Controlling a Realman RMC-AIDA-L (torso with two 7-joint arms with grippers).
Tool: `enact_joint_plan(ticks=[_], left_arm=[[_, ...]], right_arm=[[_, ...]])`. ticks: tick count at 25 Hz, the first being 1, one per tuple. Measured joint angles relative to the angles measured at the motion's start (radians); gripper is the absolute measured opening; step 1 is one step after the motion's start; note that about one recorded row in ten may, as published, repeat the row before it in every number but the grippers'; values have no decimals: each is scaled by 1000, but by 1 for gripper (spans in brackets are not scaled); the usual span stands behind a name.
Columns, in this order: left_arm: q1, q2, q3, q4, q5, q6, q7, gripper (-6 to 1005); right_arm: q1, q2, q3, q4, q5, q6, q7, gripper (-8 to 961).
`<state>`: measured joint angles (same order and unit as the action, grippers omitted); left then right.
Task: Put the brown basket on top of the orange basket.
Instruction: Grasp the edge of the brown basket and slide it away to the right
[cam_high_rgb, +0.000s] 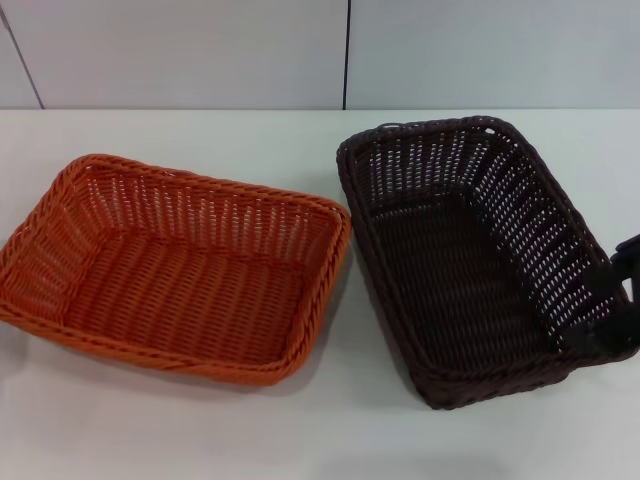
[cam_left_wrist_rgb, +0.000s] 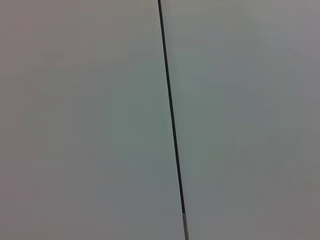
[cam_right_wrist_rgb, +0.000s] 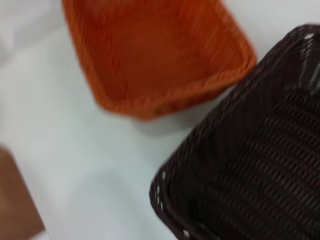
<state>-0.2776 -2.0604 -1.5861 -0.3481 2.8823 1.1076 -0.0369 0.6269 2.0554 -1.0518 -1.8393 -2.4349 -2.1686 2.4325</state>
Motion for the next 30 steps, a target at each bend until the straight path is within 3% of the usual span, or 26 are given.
enact_joint_plan(ticks=[8, 12, 20, 30], left_arm=[[0, 0, 0, 1, 0, -8, 0, 613], [0, -1, 0, 2, 0, -15, -2, 613], [0, -1, 0, 2, 0, -25, -6, 614], [-2, -1, 0, 1, 0, -26, -15, 614]], right_arm=[[-7, -20, -23, 9, -38, -11, -192, 676], [-15, -24, -85, 44, -57, -12, -264, 676], [-21, 4, -146, 58, -152, 1, -373, 675], [-12, 6, -167, 42, -190, 22, -441, 672]])
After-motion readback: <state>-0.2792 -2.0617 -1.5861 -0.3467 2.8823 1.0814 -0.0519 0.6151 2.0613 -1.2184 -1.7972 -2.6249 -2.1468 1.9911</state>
